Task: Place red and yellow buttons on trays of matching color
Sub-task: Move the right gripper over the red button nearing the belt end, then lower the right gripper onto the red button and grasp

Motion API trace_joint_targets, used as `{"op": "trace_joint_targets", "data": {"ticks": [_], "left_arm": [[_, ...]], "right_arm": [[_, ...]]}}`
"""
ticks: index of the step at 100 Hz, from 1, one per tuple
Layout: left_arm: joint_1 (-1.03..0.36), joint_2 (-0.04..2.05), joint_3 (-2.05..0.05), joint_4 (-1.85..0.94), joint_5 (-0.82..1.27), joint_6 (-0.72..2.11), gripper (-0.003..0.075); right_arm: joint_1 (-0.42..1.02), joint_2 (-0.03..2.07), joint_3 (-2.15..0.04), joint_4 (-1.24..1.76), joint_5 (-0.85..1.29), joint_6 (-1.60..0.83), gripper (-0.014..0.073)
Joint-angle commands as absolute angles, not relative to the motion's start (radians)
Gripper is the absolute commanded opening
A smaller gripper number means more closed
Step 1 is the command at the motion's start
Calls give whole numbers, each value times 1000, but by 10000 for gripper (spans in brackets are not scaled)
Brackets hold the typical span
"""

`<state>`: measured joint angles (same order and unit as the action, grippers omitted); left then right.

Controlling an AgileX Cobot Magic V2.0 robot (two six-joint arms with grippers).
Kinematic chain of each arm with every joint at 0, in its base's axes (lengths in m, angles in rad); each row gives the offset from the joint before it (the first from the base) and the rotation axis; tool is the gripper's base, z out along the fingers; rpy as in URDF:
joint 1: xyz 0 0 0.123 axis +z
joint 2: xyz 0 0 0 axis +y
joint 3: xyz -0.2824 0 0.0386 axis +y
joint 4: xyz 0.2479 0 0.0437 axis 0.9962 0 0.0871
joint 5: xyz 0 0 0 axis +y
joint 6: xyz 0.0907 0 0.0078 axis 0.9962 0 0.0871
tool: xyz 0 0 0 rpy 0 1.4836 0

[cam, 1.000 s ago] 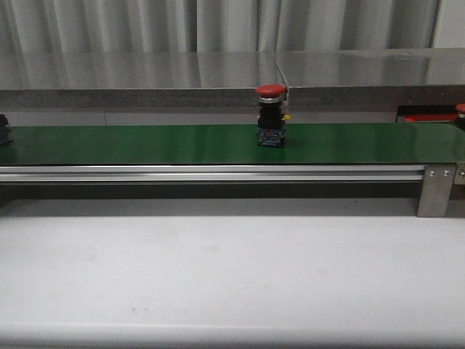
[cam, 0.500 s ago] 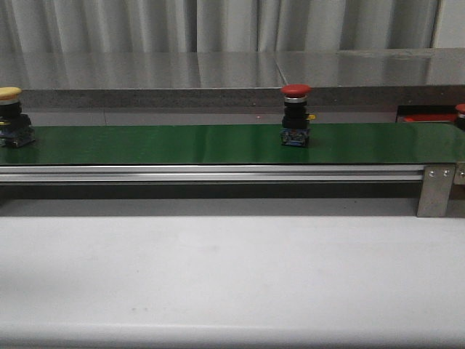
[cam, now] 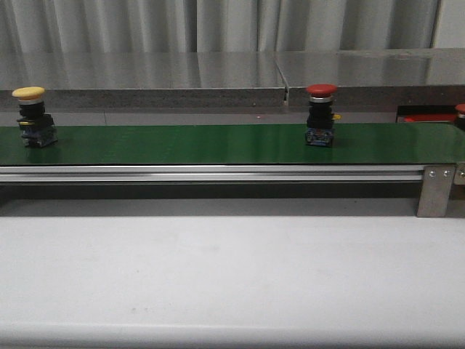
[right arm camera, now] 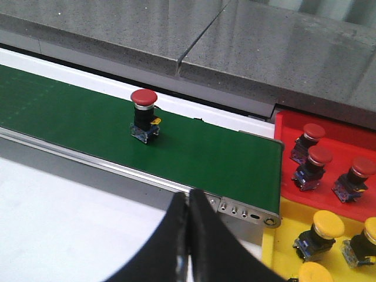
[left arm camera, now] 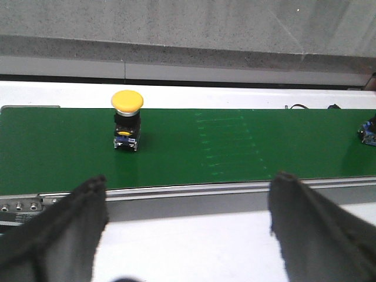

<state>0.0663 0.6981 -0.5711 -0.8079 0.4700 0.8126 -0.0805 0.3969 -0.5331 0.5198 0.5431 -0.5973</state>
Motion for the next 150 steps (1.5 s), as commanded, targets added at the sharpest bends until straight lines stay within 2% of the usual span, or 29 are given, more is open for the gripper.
{"op": "trace_joint_targets", "data": {"ticks": [1,13,16,23,38,45,56,78,120,150], "left_arm": [[60,645,-568,-846,411,814,321],[60,614,-554,-848,403,814,27],[60,612,-554,-848,403,814,-20],[60,612,-554,-853,401,814,-19],[60,612,-554,-853,409,814,-19],[60,612,-554,-853,414,814,-19],[60,612,-554,-853,414,814,-19],[60,612,-554,-853,414,814,-19],[60,612,-554,-853,414,814,-19],[60,612,-554,-853,414,814,-19]], "right_arm": [[-78,399,-557,541,478,-604,-117],[-78,399,-557,541,498,-604,-94],[-78,399,-557,541,506,-604,-67],[-78,399,-557,541,524,-604,57],[-78,399,-557,541,506,-604,500],[-78,409,-559,541,487,-604,619],[-78,471,-569,541,475,-604,582],[-78,720,-654,550,470,-604,584],[-78,1309,-981,580,454,-611,584],[-77,1560,-1194,580,486,-613,584]]}}
